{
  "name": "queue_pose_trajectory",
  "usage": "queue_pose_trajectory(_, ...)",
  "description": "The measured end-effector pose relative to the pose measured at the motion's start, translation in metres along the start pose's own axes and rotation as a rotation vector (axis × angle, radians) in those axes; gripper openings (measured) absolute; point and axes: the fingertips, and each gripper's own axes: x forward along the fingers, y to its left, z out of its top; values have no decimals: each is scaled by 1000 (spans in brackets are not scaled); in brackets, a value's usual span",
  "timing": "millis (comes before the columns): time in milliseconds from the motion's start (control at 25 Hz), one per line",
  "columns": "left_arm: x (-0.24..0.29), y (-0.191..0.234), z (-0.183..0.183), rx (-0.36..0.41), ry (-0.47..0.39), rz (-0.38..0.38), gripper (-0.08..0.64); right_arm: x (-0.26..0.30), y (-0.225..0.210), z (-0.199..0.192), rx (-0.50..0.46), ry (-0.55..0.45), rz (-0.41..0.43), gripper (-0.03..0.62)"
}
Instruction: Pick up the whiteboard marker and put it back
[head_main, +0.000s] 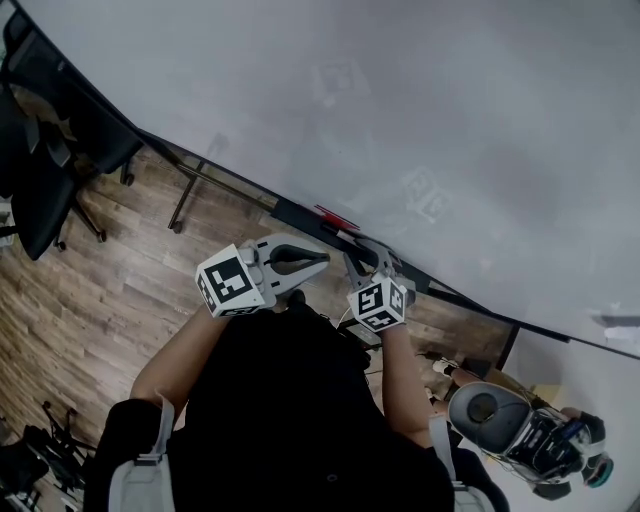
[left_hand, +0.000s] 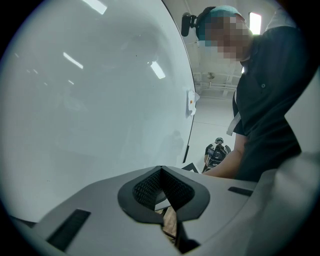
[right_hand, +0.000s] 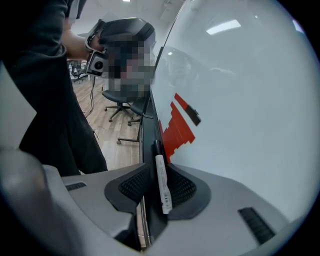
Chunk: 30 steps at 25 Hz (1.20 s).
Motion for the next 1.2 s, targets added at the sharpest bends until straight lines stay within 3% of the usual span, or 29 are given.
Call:
queue_pose_trajectory(720, -8, -6, -5, -19, -3, -1, 12, 16, 1, -9, -36, 90, -37, 102)
queue_pose_trajectory(1200, -1, -9, -2, -27, -2, -6, 12, 17, -12, -15, -59, 154, -127, 83)
